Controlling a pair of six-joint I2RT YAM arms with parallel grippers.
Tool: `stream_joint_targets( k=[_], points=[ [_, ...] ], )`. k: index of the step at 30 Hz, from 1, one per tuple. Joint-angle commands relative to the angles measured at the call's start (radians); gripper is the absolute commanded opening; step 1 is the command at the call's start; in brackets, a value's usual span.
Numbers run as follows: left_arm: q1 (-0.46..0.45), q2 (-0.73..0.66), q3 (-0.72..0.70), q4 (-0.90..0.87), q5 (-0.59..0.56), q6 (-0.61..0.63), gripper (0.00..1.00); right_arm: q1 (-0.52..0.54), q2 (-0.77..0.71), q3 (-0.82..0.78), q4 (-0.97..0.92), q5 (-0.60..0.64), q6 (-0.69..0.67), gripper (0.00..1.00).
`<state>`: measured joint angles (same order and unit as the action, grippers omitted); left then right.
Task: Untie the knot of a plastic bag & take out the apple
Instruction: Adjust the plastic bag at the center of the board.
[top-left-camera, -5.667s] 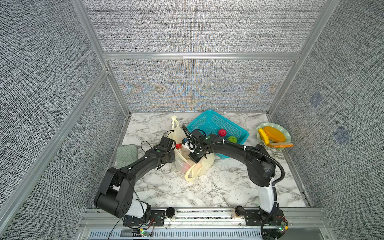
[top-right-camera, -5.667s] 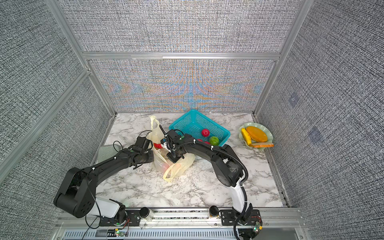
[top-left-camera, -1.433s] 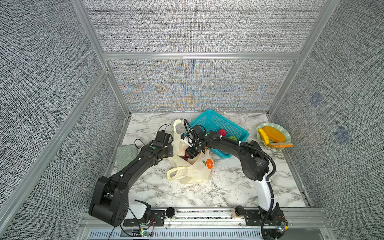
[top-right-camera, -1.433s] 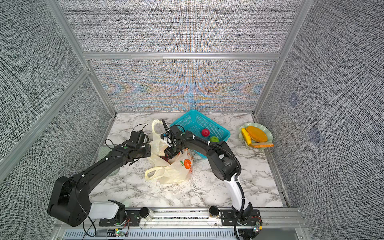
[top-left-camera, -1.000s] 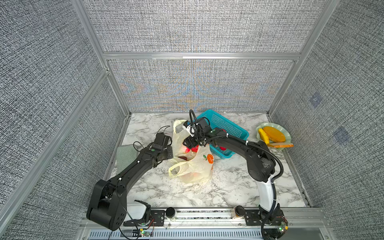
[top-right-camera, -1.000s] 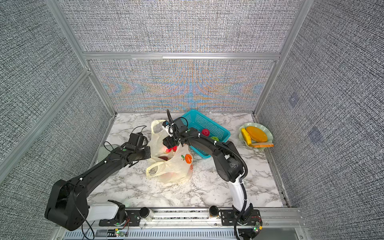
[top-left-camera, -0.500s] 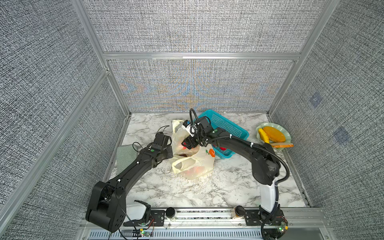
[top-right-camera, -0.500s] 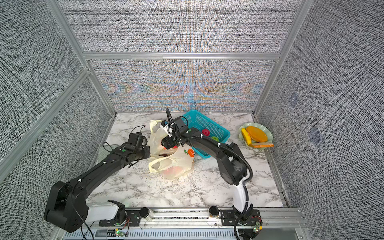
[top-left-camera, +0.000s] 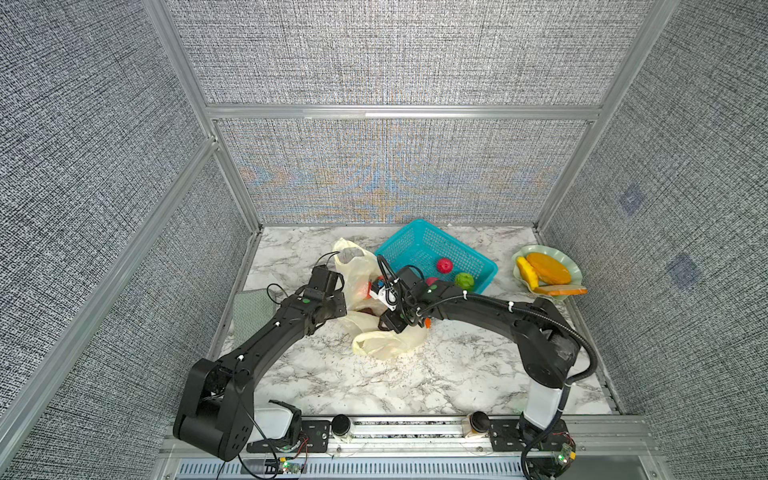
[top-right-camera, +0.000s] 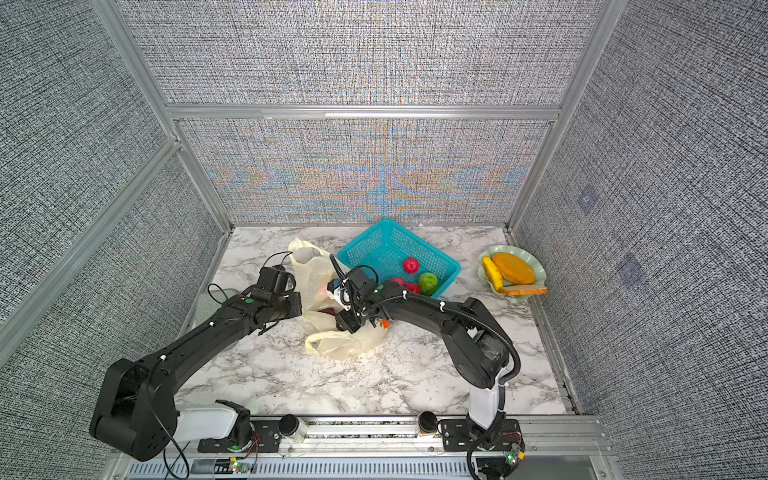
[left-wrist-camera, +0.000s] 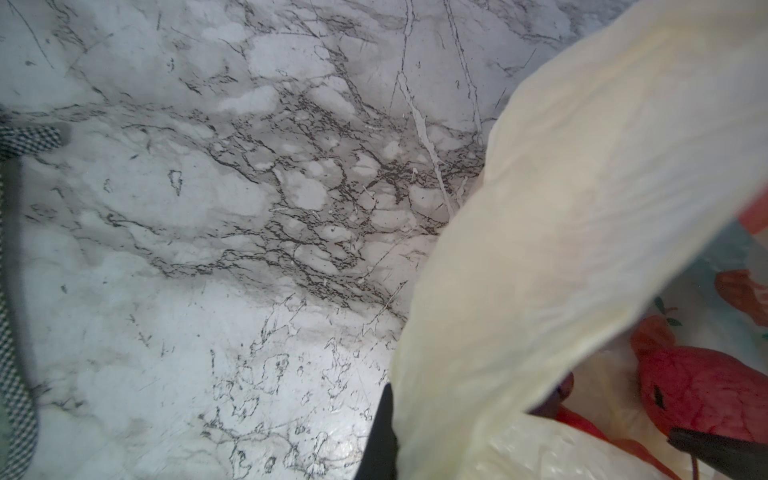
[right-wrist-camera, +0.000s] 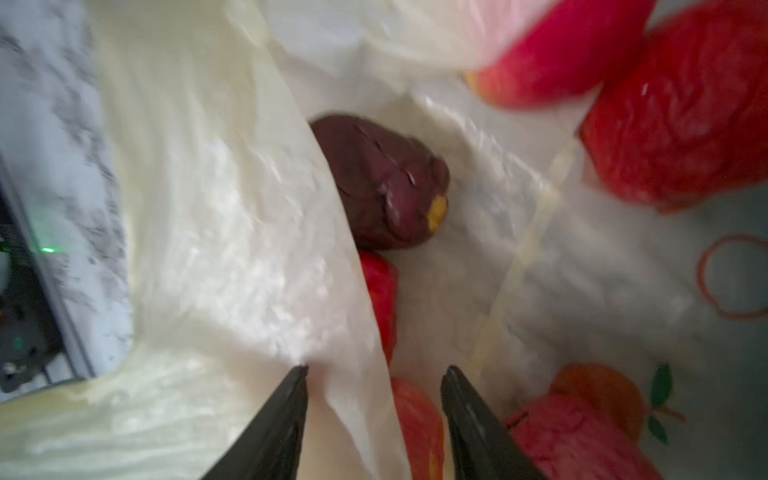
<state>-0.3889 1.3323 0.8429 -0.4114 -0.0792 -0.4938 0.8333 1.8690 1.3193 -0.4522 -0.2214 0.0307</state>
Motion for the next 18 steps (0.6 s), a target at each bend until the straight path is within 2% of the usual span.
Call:
stream_joint_targets(
  k=[1, 7, 10, 13, 18],
  points=[
    [0.002, 0.008, 0.000, 0.015, -0.019, 0.018, 0.00, 0.012, -0.012, -0.047, -0.083, 0.039, 0.026, 0.50],
    [0.003, 0.039, -0.011, 0.045, -0.027, 0.016, 0.00, 0.041, -0.052, -0.154, -0.117, 0.064, 0.024, 0.50],
    [0.003, 0.057, -0.018, 0.058, -0.022, 0.014, 0.00, 0.040, -0.052, -0.179, -0.116, 0.122, 0.009, 0.51],
    [0.001, 0.062, -0.022, 0.064, -0.016, 0.011, 0.00, 0.031, -0.082, -0.159, -0.079, 0.148, -0.012, 0.57],
    [0.001, 0.037, -0.019, 0.058, -0.024, 0.010, 0.00, 0.008, -0.157, -0.070, -0.024, 0.139, -0.076, 0.61]
  ],
)
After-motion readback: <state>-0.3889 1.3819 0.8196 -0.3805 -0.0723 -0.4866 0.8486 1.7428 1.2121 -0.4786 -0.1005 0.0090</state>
